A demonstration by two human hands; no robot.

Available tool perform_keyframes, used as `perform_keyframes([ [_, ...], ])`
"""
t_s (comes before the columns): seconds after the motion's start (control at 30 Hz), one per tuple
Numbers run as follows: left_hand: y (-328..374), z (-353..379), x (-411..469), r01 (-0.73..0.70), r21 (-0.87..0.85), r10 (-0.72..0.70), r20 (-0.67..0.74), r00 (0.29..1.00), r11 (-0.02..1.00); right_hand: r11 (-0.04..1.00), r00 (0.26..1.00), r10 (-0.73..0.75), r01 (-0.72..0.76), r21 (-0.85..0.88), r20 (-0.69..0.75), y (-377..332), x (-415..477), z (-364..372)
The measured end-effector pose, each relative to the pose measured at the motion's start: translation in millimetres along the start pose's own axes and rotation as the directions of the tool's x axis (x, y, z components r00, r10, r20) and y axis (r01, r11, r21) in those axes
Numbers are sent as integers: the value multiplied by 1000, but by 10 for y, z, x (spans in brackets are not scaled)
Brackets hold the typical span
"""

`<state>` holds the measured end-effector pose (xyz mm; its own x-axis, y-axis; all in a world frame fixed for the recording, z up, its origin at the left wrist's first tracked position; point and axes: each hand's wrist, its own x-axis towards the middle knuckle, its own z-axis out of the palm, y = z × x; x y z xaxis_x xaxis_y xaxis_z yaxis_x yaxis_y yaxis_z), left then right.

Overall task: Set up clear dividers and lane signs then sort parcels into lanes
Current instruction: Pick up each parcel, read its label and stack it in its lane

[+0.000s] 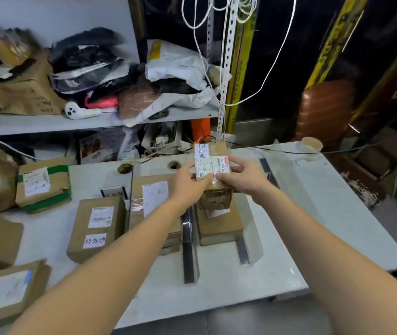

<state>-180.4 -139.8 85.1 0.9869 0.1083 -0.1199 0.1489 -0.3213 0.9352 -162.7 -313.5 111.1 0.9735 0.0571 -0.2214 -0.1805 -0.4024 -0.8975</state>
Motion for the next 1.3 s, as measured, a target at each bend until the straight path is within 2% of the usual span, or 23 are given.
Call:
perform_keyframes([
  [0.17,-195,162,13,72,-22,-71,44,996,997,996,997,69,-68,-55,26,258,94,28],
  [0.37,-408,199,11,101,15,-102,68,992,995,987,997,70,-67,-149,14,416,135,75],
  [0.5,-317,110,38,94,101,-103,95,990,990,948,997,76,-69,-312,11,269,188,93],
  [0.6,-190,-89,35,51,214,-67,67,995,976,859,998,-15,-15,-511,-54,67,201,175],
  [0.73,-31,-524,34,-38,509,46,-3,999,860,774,991,-136,118,-621,18,-224,246,424],
  [0.87,-19,-1127,35,3,719,84,-85,993,695,689,968,-212,247,-681,136,-601,303,778],
  [1.03,-180,-2105,-77,122,815,86,-205,975,566,564,922,-289,380,-733,256,-1073,342,1369],
  [1.23,-588,-3267,-321,182,886,186,-282,941,426,507,871,-338,487,-712,355,-1552,252,2378],
  [1.3,-772,-3661,-401,226,883,170,-318,933,413,477,859,-333,510,-716,390,-1684,193,2774],
])
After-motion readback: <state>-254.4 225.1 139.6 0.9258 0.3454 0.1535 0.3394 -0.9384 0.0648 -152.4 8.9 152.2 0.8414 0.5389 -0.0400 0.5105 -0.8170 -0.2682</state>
